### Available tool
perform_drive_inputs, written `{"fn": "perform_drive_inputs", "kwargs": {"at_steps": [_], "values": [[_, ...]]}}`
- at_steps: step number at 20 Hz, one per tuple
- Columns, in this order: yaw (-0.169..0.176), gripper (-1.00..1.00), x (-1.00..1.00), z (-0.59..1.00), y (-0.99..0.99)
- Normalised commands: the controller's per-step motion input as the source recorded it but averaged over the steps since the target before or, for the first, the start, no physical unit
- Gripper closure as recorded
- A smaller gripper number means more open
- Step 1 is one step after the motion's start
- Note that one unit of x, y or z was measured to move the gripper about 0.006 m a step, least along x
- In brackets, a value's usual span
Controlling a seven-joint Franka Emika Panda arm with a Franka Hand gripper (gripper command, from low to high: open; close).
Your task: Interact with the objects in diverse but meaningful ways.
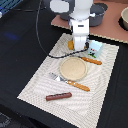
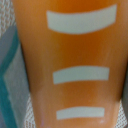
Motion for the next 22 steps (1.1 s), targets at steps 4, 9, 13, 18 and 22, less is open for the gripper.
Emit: {"fn": "perform_drive_inputs", "kwargs": {"at_steps": [4, 9, 13, 18, 22], "values": [[-0.003, 1.0, -0.18, 1.0, -0.61], [-0.002, 1.0, 0.0, 0.87, -0.76], [0.0, 1.0, 0.0, 0.45, -0.8], [0.0, 1.0, 0.0, 0.13, -0.75], [0.0, 1.0, 0.07, 0.0, -0.69]]}}
